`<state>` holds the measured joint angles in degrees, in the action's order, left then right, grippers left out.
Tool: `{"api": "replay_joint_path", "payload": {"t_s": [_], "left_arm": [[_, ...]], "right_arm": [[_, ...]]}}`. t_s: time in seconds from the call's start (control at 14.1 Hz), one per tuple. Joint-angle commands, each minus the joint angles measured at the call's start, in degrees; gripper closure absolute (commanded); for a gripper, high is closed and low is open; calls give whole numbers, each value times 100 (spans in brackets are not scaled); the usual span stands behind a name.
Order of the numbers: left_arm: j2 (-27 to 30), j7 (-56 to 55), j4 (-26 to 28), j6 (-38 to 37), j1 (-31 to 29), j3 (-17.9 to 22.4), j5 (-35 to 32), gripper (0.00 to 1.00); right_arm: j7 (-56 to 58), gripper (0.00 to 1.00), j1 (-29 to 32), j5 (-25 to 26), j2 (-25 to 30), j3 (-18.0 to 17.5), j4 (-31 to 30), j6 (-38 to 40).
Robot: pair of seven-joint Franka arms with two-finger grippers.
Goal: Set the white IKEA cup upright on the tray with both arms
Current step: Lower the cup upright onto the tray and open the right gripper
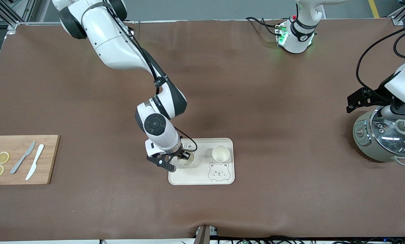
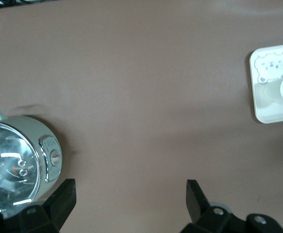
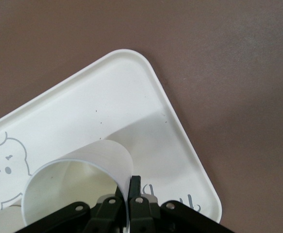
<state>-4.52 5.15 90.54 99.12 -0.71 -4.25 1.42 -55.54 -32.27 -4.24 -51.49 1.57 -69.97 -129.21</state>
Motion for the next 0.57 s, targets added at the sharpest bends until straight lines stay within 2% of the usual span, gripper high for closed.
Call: {"api": "replay_joint_path", "payload": {"t_s": [0.0,0.36,0.5], "left_arm": [[30,188,17,-200,1,-15,8,0],[39,232,-1,-428,-17,-15,-53,0],[48,302,-1,-490,-26,-15,-141,0]], "right_arm": [[0,100,-60,-42,-81,62,124,-16],[-9,96,-60,-42,-72,62,124,-7],[-9,89,-60,-42,-72,62,124,-7]]}}
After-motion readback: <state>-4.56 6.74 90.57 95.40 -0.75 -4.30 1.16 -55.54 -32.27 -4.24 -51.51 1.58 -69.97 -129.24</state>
